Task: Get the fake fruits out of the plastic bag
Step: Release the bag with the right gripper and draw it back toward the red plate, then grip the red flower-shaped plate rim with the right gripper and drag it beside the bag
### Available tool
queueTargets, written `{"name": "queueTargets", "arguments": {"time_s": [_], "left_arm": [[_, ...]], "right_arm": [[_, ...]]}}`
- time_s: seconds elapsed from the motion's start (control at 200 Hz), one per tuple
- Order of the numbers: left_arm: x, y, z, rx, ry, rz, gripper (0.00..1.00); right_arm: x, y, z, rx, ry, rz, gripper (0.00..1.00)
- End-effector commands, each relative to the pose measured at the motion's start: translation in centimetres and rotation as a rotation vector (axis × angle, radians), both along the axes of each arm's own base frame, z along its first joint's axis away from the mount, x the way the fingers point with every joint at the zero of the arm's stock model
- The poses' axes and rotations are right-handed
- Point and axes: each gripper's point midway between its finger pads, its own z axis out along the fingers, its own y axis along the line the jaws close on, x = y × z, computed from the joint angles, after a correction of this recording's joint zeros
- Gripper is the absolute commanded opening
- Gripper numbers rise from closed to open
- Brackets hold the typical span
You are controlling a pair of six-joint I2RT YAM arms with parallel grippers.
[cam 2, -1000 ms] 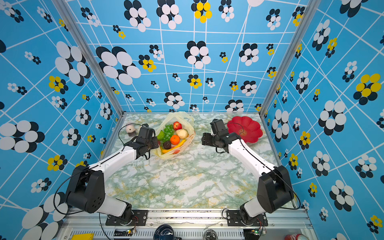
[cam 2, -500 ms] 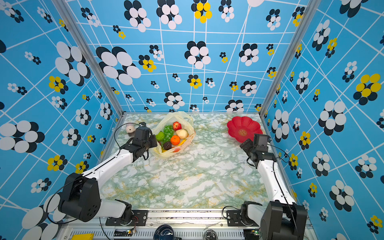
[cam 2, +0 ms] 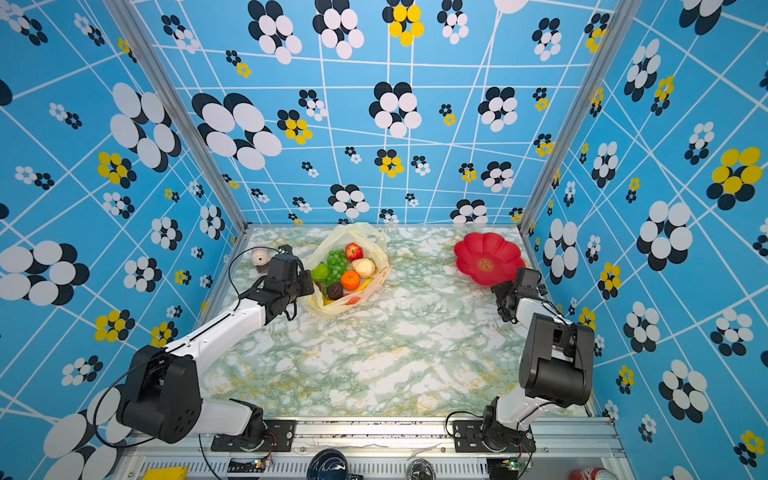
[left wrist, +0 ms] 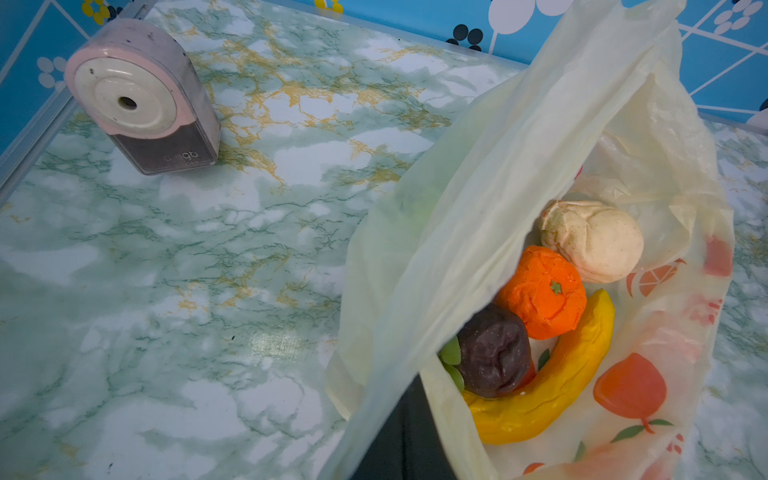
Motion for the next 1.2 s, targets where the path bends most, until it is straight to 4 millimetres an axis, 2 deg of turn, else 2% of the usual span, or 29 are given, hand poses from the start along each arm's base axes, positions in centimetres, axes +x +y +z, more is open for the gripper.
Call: {"name": "queueTargets", "arguments": {"time_s": [0.0,0.155,0.365,0.495,0.58,0.685,0.865,1.03,1.195], "left_arm": [[0.0,0.2,-0.1,0.004,-0.011,-0.008,0.00],[0.2,0.3,-0.6,0.016,0.002,-0.008,0.00],[0.4,0.5,-0.9,0.030,0.007,0.000,0.00],[0.4,0.5,-1.0,0.030,0.009,0.000,0.00],[0.4,0.6,-0.9,0.029,0.006,0.002,0.00],[0.2,0.6,-0.8,0.023,0.000,0.005,0.00],[0.2,0.4,-0.8,0.011,0.001,-0.001,0.00],[0.1,0.4,-0.7,0.013,-0.005,0.003,0.00],[0.1,0.3,-1.2,0.007,0.002,0.001,0.00]], "right_arm": [[3.6,-0.4,1.5,0.044,-0.113,-0.003,0.69],[4.7,-0.3,1.7,0.059,-0.138,0.009,0.68],[3.7,-0.5,3.7,0.004,-0.159,0.023,0.70],[4.2,-1.3,4.3,-0.036,-0.142,0.018,0.72],[5.1,-1.5,3.7,-0.017,-0.132,0.016,0.71],[5.5,-2.0,1.7,0.002,-0.033,0.003,0.69],[6.8,-2.5,0.4,0.014,-0.004,-0.003,0.63],[7.4,-2.9,-0.1,0.008,0.007,-0.004,0.51],[7.5,-2.5,-0.8,0.029,0.042,0.020,0.24]]}}
